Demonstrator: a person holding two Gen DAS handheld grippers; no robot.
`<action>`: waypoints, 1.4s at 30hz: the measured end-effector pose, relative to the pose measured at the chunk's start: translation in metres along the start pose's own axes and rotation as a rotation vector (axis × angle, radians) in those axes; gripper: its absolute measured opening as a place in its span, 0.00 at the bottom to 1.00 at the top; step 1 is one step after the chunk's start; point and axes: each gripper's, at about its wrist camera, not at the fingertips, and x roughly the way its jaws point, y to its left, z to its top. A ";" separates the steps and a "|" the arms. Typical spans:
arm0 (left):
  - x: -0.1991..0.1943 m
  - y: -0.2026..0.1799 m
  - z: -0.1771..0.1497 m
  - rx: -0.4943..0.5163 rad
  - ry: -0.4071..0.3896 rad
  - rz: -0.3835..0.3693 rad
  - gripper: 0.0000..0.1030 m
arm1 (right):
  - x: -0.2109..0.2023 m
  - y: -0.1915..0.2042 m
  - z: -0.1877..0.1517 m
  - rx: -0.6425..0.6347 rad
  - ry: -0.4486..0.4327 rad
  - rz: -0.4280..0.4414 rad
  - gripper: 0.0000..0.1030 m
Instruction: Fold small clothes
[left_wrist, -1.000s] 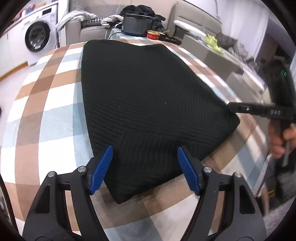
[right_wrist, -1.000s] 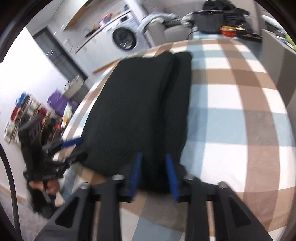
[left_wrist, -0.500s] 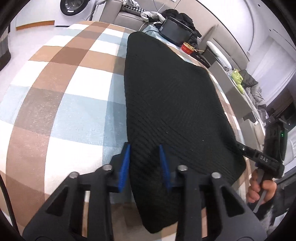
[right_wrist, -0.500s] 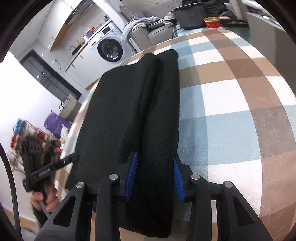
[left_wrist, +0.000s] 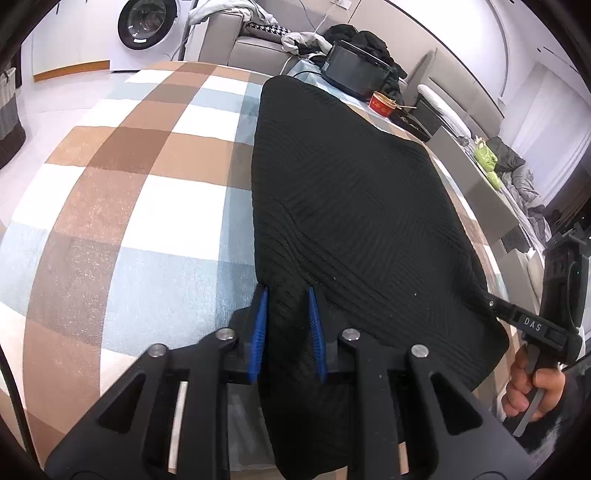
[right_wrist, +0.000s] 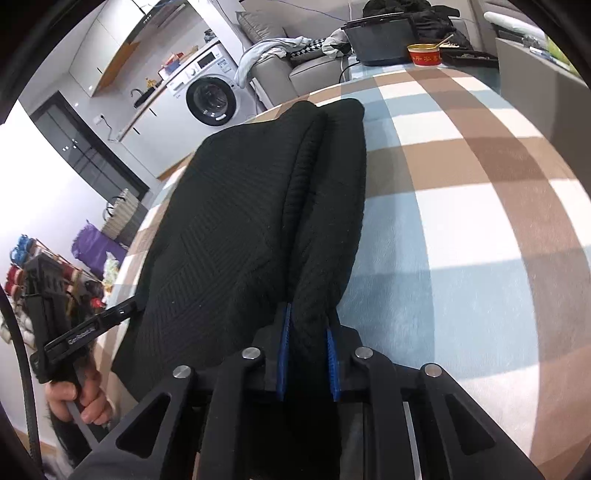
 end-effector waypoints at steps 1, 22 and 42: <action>-0.002 0.000 -0.002 0.002 -0.003 0.005 0.18 | -0.001 -0.001 0.000 0.002 -0.003 -0.009 0.20; -0.077 -0.032 -0.050 0.202 -0.275 0.132 0.84 | -0.075 0.039 -0.035 -0.270 -0.267 -0.082 1.00; -0.111 -0.043 -0.082 0.248 -0.452 0.128 0.99 | -0.082 0.061 -0.073 -0.339 -0.484 -0.023 1.00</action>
